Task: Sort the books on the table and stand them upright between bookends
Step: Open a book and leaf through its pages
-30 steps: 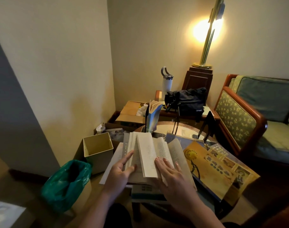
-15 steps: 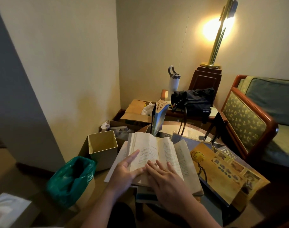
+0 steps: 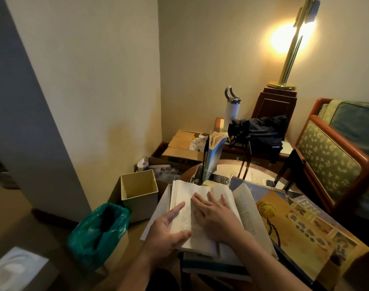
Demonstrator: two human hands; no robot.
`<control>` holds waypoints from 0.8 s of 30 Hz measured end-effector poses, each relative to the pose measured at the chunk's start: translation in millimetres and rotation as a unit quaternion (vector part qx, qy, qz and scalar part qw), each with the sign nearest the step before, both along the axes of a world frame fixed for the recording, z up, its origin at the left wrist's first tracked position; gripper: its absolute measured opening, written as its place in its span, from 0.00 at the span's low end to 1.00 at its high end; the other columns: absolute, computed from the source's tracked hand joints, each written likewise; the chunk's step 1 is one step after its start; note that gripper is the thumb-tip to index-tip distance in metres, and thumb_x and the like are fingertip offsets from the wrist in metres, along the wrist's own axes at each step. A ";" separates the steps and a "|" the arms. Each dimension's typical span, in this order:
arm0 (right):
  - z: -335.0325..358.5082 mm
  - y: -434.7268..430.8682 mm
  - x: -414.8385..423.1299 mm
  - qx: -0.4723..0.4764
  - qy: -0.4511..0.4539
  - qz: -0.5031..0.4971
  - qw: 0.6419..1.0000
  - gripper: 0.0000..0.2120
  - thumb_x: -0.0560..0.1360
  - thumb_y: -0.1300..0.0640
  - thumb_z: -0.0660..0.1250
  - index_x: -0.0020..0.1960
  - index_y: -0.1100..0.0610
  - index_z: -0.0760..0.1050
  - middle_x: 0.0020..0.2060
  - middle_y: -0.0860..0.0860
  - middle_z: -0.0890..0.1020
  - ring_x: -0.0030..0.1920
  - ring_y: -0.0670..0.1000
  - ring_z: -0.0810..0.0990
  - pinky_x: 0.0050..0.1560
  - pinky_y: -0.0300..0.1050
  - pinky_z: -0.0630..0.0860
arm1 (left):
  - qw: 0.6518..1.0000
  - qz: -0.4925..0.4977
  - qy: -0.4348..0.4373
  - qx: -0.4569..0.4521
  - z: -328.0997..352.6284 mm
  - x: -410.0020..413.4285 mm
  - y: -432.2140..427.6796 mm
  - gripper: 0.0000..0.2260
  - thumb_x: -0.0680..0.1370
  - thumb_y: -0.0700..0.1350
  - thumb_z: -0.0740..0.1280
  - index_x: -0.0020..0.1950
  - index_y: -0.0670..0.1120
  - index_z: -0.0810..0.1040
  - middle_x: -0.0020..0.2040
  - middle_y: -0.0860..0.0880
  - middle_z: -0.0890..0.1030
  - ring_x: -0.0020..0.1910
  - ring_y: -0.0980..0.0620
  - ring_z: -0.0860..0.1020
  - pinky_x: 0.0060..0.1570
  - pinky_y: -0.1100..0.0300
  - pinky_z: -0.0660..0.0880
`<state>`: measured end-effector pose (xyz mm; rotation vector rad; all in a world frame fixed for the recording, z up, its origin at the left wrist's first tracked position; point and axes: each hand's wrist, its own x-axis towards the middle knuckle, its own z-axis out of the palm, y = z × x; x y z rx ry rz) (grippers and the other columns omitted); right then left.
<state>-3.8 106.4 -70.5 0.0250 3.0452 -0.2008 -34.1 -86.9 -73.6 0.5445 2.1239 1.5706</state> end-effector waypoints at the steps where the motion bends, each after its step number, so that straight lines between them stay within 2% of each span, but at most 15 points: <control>1: 0.2 4.1 -6.1 -0.005 0.002 -0.006 1.000 0.26 0.84 0.43 0.48 0.80 0.45 0.47 0.81 0.44 0.49 0.80 0.59 0.45 0.77 0.68 0.42 | 1.000 -0.002 -0.007 0.007 -0.2 -0.8 0.5 0.31 0.75 0.43 0.74 0.72 0.65 0.67 0.70 0.57 0.66 0.57 0.64 0.66 0.39 0.77 0.73; 3: -1.0 11.6 -14.0 -0.009 0.009 -0.017 1.000 0.26 0.84 0.42 0.46 0.80 0.44 0.48 0.81 0.44 0.50 0.80 0.58 0.47 0.77 0.67 0.42 | 1.000 -0.002 -0.009 0.011 0.0 -0.5 1.4 0.30 0.75 0.44 0.74 0.71 0.66 0.67 0.68 0.58 0.64 0.58 0.63 0.64 0.38 0.79 0.73; 5: -3.8 13.4 -12.5 -0.004 0.016 -0.024 1.000 0.26 0.84 0.41 0.45 0.80 0.43 0.47 0.81 0.44 0.48 0.80 0.57 0.46 0.77 0.66 0.40 | 1.000 0.003 -0.004 0.007 0.6 0.2 1.2 0.31 0.75 0.45 0.74 0.72 0.66 0.66 0.72 0.57 0.64 0.64 0.59 0.61 0.47 0.72 0.74; 7: -6.9 8.9 0.5 -0.011 0.021 -0.031 0.999 0.27 0.83 0.39 0.46 0.80 0.41 0.45 0.80 0.43 0.44 0.80 0.56 0.40 0.76 0.66 0.37 | 1.000 0.009 -0.005 -0.001 0.8 0.8 0.6 0.32 0.75 0.46 0.75 0.73 0.66 0.65 0.76 0.54 0.63 0.67 0.57 0.61 0.56 0.65 0.72; 10: -10.7 -0.5 30.9 0.004 0.010 -0.026 1.000 0.29 0.82 0.36 0.46 0.80 0.38 0.40 0.78 0.44 0.35 0.78 0.55 0.32 0.76 0.64 0.34 | 1.000 0.010 -0.007 -0.020 -0.4 1.2 -0.2 0.33 0.75 0.48 0.75 0.74 0.65 0.65 0.77 0.53 0.63 0.73 0.52 0.61 0.61 0.61 0.68; 13: -13.5 -2.7 51.6 -0.027 0.020 -0.078 0.996 0.27 0.77 0.31 0.34 0.75 0.28 0.37 0.77 0.42 0.32 0.76 0.51 0.28 0.76 0.61 0.30 | 0.999 0.011 0.003 -0.038 -0.9 0.7 0.2 0.33 0.73 0.51 0.76 0.74 0.65 0.66 0.77 0.55 0.63 0.77 0.48 0.59 0.69 0.51 0.67; 14: -14.8 -1.7 54.4 -0.035 0.024 -0.092 0.995 0.25 0.76 0.31 0.34 0.74 0.26 0.37 0.77 0.42 0.33 0.76 0.50 0.28 0.75 0.62 0.30 | 0.999 0.014 0.005 -0.040 -1.4 0.6 0.8 0.33 0.73 0.52 0.76 0.73 0.65 0.66 0.77 0.56 0.63 0.77 0.49 0.59 0.71 0.49 0.66; 15: -16.5 -0.1 55.0 -0.040 0.024 -0.099 0.994 0.24 0.77 0.31 0.35 0.73 0.24 0.37 0.77 0.42 0.33 0.76 0.50 0.27 0.75 0.63 0.31 | 0.999 0.018 0.008 -0.042 -3.4 -0.1 2.2 0.33 0.72 0.52 0.77 0.73 0.65 0.67 0.77 0.56 0.63 0.76 0.50 0.59 0.69 0.51 0.67; 17: -17.3 3.8 53.6 -0.044 0.021 -0.099 0.994 0.24 0.78 0.31 0.38 0.73 0.24 0.37 0.78 0.42 0.34 0.76 0.50 0.28 0.75 0.65 0.32 | 0.998 0.019 0.015 -0.051 -9.4 0.7 6.9 0.33 0.72 0.54 0.76 0.73 0.66 0.66 0.76 0.55 0.64 0.69 0.56 0.63 0.55 0.64 0.72; 18: -17.8 5.9 52.6 -0.041 0.020 -0.097 0.994 0.24 0.79 0.31 0.38 0.74 0.25 0.38 0.78 0.43 0.35 0.76 0.50 0.28 0.75 0.66 0.33 | 0.998 0.012 0.018 -0.062 -13.1 2.2 10.1 0.34 0.72 0.56 0.76 0.73 0.66 0.64 0.76 0.54 0.64 0.66 0.57 0.64 0.48 0.69 0.71; 19: -17.8 8.3 51.8 -0.037 0.020 -0.096 0.995 0.24 0.79 0.31 0.39 0.74 0.25 0.39 0.78 0.43 0.35 0.76 0.51 0.28 0.75 0.67 0.33 | 0.997 0.003 0.019 -0.074 -17.8 4.3 13.3 0.35 0.71 0.57 0.76 0.73 0.67 0.62 0.76 0.53 0.63 0.64 0.57 0.64 0.45 0.70 0.71; 21: -18.6 14.9 51.9 -0.032 0.023 -0.099 0.994 0.24 0.79 0.31 0.40 0.74 0.25 0.40 0.79 0.43 0.36 0.76 0.50 0.29 0.75 0.67 0.33 | 0.993 -0.005 0.032 -0.112 -26.3 8.9 21.6 0.37 0.71 0.62 0.73 0.74 0.68 0.57 0.76 0.50 0.61 0.64 0.54 0.65 0.52 0.65 0.73; 22: -19.8 18.0 52.8 -0.032 0.024 -0.101 0.994 0.24 0.79 0.31 0.40 0.74 0.25 0.40 0.79 0.42 0.37 0.76 0.50 0.28 0.75 0.67 0.33 | 0.988 -0.002 0.052 -0.148 -29.7 10.4 25.6 0.37 0.71 0.65 0.71 0.76 0.68 0.56 0.77 0.50 0.59 0.67 0.51 0.64 0.58 0.59 0.74; 23: -21.0 20.9 53.7 -0.035 0.024 -0.104 0.994 0.23 0.79 0.31 0.40 0.73 0.24 0.39 0.79 0.42 0.37 0.76 0.50 0.28 0.75 0.67 0.34 | 0.975 0.003 0.091 -0.203 -34.3 9.5 28.8 0.38 0.72 0.69 0.67 0.77 0.67 0.53 0.79 0.50 0.55 0.71 0.48 0.61 0.65 0.52 0.71; 24: -22.3 23.1 54.5 -0.038 0.022 -0.107 0.993 0.23 0.79 0.30 0.40 0.73 0.23 0.39 0.79 0.42 0.37 0.76 0.50 0.28 0.75 0.67 0.34 | 0.949 0.010 0.154 -0.274 -37.6 8.4 31.5 0.39 0.72 0.73 0.61 0.78 0.66 0.48 0.81 0.50 0.47 0.76 0.44 0.54 0.73 0.46 0.62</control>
